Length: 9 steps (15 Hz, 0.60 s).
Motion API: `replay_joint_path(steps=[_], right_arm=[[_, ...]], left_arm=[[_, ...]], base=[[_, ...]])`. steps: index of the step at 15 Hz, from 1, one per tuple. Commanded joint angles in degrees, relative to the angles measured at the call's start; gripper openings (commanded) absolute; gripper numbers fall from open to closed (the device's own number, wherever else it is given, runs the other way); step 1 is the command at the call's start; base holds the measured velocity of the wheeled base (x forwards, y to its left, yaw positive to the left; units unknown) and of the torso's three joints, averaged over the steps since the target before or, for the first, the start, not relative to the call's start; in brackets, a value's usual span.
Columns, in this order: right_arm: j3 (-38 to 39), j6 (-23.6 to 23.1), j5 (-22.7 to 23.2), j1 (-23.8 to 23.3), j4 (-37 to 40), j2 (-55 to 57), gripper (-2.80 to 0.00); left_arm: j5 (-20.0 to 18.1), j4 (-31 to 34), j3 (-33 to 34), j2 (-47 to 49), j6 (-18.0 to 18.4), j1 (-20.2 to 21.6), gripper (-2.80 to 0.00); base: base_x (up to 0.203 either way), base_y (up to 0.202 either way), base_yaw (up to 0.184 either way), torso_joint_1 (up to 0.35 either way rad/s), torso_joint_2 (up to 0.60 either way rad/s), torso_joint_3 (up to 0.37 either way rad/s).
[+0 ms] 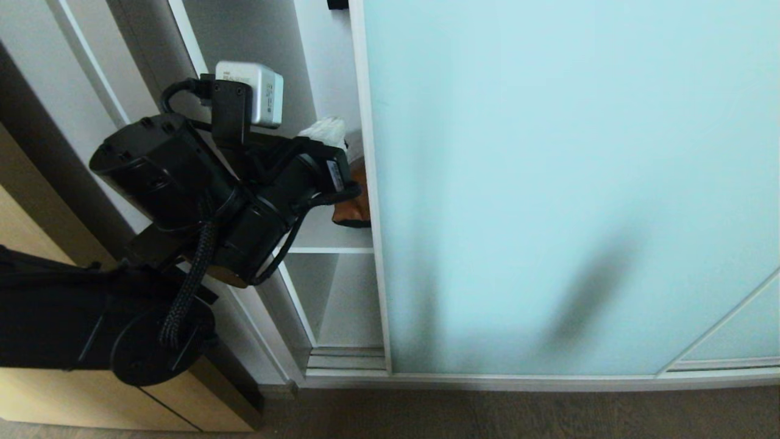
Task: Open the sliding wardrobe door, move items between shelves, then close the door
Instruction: Open the door
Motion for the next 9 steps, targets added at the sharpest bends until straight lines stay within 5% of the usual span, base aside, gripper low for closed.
replay_joint_path(steps=[1,9], right_arm=[[0.0,-0.04,0.06,0.0,-0.08,-0.1,-2.8],[0.0,-0.04,0.03,-0.01,-0.08,-0.1,-2.8]], left_arm=[[0.04,-0.45,0.09,-1.1,-0.07,-0.48,-2.8],[-0.7,2.48,-2.74,-0.69,0.18,-1.15,-2.8]], base=[[0.0,0.0,0.0,0.0,0.0,0.0],[0.0,0.0,0.0,0.0,0.0,0.0]])
